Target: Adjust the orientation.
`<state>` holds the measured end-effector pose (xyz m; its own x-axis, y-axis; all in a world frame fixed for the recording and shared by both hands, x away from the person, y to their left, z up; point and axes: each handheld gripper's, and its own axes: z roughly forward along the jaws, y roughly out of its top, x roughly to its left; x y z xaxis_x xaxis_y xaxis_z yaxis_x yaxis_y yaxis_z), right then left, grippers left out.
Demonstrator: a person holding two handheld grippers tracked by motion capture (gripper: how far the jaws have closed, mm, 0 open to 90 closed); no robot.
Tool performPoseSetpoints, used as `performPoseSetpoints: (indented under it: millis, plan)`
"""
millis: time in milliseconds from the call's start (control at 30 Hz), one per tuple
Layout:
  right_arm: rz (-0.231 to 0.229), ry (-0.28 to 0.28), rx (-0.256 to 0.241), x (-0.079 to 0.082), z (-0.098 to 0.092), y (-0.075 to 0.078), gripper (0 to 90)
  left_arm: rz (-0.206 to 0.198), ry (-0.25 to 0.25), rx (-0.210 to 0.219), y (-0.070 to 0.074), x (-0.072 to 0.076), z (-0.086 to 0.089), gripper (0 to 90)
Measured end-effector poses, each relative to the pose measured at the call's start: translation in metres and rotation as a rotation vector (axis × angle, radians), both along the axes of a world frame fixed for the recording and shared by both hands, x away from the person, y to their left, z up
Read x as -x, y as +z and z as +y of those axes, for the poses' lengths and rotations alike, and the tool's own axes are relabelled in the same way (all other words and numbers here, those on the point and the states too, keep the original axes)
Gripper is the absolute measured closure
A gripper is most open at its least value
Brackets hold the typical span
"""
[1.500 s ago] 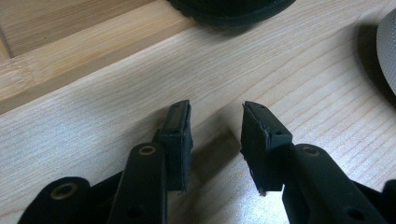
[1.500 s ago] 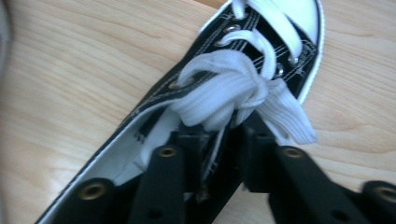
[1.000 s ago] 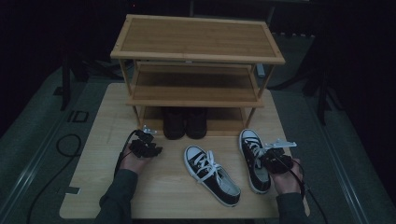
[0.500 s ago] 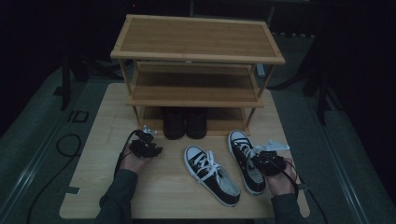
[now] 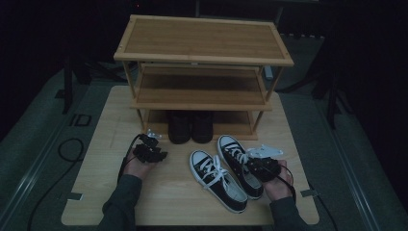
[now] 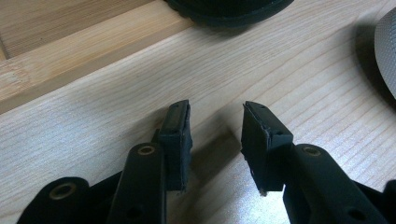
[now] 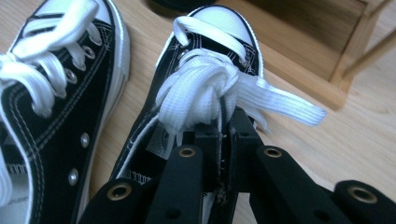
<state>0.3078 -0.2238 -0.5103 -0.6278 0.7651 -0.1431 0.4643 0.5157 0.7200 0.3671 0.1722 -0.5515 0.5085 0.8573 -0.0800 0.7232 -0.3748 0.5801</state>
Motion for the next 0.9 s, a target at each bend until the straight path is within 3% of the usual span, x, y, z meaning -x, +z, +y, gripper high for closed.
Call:
performPoseSetpoints:
  millis: [167, 400, 533, 700, 800, 900]
  plan:
    - [-0.011, 0.035, 0.006, -0.005, 0.010, -0.001, 85.4, 0.002, 0.000, 0.003, 0.000, 0.000, 0.000, 62.6]
    - [0.009, 0.093, 0.030, -0.006, 0.013, 0.001, 85.4, 0.001, 0.000, 0.002, 0.000, 0.000, 0.000, 62.6]
    - [0.029, 0.137, 0.000, -0.007, 0.010, 0.001, 85.4, 0.003, -0.001, 0.003, 0.000, 0.000, 0.000, 62.7]
    - [0.071, 0.136, -0.011, -0.010, 0.005, -0.001, 85.0, 0.004, -0.001, 0.003, 0.000, -0.001, 0.000, 62.6]
    - [0.101, 0.127, 0.014, -0.012, 0.004, -0.002, 82.5, 0.003, -0.002, 0.001, 0.000, -0.001, 0.000, 62.5]
    - [0.096, 0.110, 0.057, -0.009, 0.005, 0.000, 77.9, 0.002, -0.001, 0.002, 0.000, 0.000, 0.000, 62.4]
